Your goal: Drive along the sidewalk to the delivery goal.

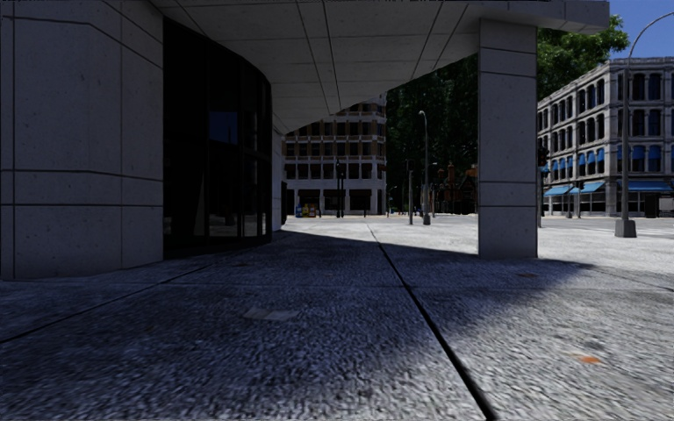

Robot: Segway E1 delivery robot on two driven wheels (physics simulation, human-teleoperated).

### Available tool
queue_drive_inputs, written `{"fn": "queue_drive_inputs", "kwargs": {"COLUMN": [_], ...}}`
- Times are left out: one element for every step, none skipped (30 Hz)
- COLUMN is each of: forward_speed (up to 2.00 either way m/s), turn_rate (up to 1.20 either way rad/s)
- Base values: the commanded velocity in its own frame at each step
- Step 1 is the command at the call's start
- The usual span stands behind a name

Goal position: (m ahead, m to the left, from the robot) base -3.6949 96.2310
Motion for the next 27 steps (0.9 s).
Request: {"fn": "queue_drive_inputs", "kwargs": {"forward_speed": [2.00, 2.00, 2.00, 2.00, 2.00, 2.00, 2.00, 2.00, 2.00, 2.00, 2.00, 2.00, 2.00, 2.00, 2.00, 2.00, 2.00, 2.00, 2.00, 2.00, 2.00, 2.00, 2.00, 2.00, 2.00, 2.00, 2.00], "turn_rate": [0.00, 0.00, 0.00, 0.00, 0.00, 0.00, 0.00, 0.00, 0.00, 0.00, 0.00, 0.00, 0.00, 0.00, 0.00, 0.00, 0.00, 0.00, 0.00, 0.00, 0.00, 0.00, 0.00, 0.00, 0.00, 0.00, 0.00]}}
